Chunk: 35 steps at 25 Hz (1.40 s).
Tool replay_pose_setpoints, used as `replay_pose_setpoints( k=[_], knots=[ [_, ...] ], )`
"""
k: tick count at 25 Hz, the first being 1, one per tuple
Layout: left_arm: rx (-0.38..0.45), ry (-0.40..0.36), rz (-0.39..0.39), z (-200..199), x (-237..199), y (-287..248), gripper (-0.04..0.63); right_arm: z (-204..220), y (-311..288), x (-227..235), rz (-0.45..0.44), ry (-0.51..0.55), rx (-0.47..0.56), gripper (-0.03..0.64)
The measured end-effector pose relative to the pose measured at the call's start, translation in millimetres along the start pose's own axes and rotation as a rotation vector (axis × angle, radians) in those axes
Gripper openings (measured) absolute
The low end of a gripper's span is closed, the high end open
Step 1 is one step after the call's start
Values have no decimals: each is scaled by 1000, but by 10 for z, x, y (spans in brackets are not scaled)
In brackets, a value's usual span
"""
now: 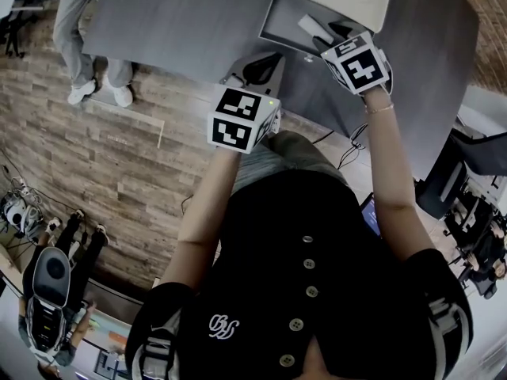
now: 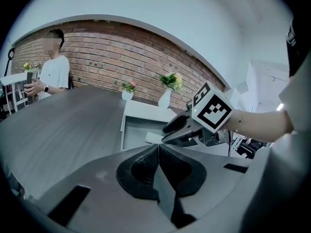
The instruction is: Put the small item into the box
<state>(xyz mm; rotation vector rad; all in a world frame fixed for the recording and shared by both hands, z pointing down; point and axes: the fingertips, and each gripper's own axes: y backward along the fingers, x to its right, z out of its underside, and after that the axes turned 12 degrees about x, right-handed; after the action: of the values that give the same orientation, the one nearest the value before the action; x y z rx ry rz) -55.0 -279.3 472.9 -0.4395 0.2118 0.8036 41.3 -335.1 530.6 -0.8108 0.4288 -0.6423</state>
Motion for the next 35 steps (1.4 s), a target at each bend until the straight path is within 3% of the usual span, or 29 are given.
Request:
replay_pose_setpoints(
  k=[5, 13, 19, 22, 26, 31, 35],
  knots=[
    [8, -31, 33, -86, 125, -15, 14, -163, 371, 16, 57, -98, 170, 186],
    [59, -97, 81, -315, 368, 92, 14, -371, 999, -302, 35, -261, 457, 145],
    [83, -146, 141, -480, 709, 201, 14, -497, 1574, -525, 39, -301, 639, 51],
    [91, -160, 183, -514, 886, 247, 14, -540, 1782, -649, 28, -316, 698, 2],
    [109, -154, 220, -520, 1098, 312, 14, -525, 1949, -784, 24, -357, 749, 2],
    [87, -158, 201, -429, 1119, 368, 14, -454, 1996, -866, 69, -440, 803, 2],
    [69, -168, 172, -390, 1055, 371, 14, -455, 1982, -916, 68, -440, 811, 2]
  ],
)
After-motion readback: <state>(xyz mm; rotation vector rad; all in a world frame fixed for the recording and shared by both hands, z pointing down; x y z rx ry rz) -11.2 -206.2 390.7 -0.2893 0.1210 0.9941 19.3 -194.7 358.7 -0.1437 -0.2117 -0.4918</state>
